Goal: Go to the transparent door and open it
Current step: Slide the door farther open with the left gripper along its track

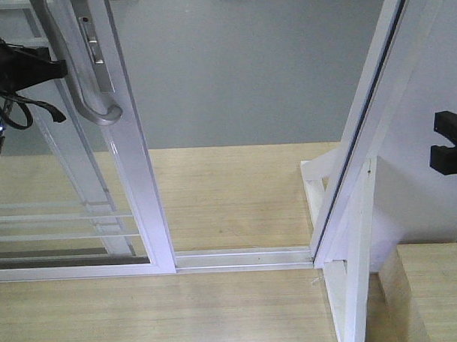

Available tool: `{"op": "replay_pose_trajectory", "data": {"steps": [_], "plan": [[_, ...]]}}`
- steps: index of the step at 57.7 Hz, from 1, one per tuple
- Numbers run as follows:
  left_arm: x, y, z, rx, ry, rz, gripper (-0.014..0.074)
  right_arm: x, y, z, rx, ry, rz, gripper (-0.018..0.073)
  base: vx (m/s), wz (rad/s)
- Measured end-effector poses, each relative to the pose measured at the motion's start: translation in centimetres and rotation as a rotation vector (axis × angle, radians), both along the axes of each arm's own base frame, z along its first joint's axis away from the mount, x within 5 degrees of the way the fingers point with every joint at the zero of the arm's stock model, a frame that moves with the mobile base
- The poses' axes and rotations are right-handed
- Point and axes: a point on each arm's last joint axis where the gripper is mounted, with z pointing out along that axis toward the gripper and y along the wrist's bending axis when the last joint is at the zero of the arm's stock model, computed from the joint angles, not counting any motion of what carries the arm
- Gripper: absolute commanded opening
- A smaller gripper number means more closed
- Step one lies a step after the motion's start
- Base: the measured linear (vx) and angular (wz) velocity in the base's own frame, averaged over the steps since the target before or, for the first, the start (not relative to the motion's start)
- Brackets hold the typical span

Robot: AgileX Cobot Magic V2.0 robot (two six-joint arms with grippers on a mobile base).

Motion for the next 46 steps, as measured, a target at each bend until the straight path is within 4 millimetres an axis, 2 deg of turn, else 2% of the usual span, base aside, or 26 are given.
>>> {"op": "replay_pose_trajectory", "data": {"steps": [12, 22, 33, 46], "plan": [[-2.5, 0.0, 0.8, -0.007, -0.033, -0.005, 0.0363, 0.0, 0.0, 0.0, 0.000, 0.001, 0.000, 0.0328, 0.00, 0.00], [-6.0, 0.0, 2.6, -0.019, -0.135, -0.020, 0.0363, 0.0, 0.0, -0.1, -0.001, 0.007, 0.000, 0.0328, 0.00, 0.00], [-12.1, 0.3, 4.5, -0.023, -0.243, -0.023, 0.0363, -0.1, 0.0, -0.1, -0.002, 0.015, 0.000, 0.0327, 0.00, 0.00], [-19.3, 0.6, 5.8, -0.044, -0.397, -0.019, 0.0363, -0.1, 0.0, -0.2, -0.003, 0.025, 0.001, 0.0327, 0.00, 0.00]]}}
